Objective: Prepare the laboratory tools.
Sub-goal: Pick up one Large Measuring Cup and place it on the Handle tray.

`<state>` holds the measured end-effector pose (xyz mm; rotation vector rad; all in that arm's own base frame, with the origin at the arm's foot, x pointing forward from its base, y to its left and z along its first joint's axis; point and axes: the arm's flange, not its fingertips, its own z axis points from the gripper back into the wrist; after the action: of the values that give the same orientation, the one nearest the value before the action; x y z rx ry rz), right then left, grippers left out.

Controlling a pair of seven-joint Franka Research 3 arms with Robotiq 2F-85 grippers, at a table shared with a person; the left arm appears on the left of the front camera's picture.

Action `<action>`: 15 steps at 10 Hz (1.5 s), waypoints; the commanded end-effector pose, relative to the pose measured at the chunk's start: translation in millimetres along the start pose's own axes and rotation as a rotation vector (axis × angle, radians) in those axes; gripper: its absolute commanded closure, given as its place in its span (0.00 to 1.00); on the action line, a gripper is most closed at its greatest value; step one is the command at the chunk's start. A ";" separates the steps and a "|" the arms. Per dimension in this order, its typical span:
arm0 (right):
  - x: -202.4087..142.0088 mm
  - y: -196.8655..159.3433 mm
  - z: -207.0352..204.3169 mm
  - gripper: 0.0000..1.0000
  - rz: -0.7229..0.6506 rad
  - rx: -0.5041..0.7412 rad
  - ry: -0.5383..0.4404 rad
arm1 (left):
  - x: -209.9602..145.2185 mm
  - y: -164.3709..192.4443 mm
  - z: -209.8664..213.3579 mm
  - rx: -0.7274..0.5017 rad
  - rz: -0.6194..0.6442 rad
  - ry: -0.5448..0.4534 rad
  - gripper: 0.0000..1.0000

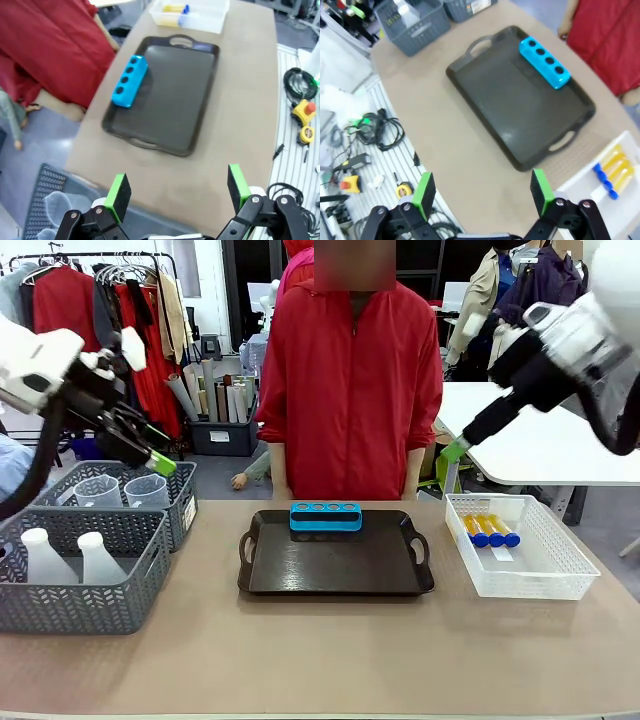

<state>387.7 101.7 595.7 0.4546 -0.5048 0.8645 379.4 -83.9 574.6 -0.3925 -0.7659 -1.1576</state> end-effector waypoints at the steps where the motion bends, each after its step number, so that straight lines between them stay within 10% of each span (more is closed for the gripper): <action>1: -4.5 -16.0 22.3 0.00 0.061 0.026 -0.064 | 2.9 10.0 18.5 0.018 -0.007 -0.052 0.00; 15: -12.7 -60.6 148.1 0.00 0.158 -0.037 -0.224 | 29.4 100.5 122.1 0.180 0.021 -0.121 0.00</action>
<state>392.5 -20.1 690.8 0.4700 -0.7445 0.9267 433.2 13.8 684.6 -0.2918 -0.9718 -1.0231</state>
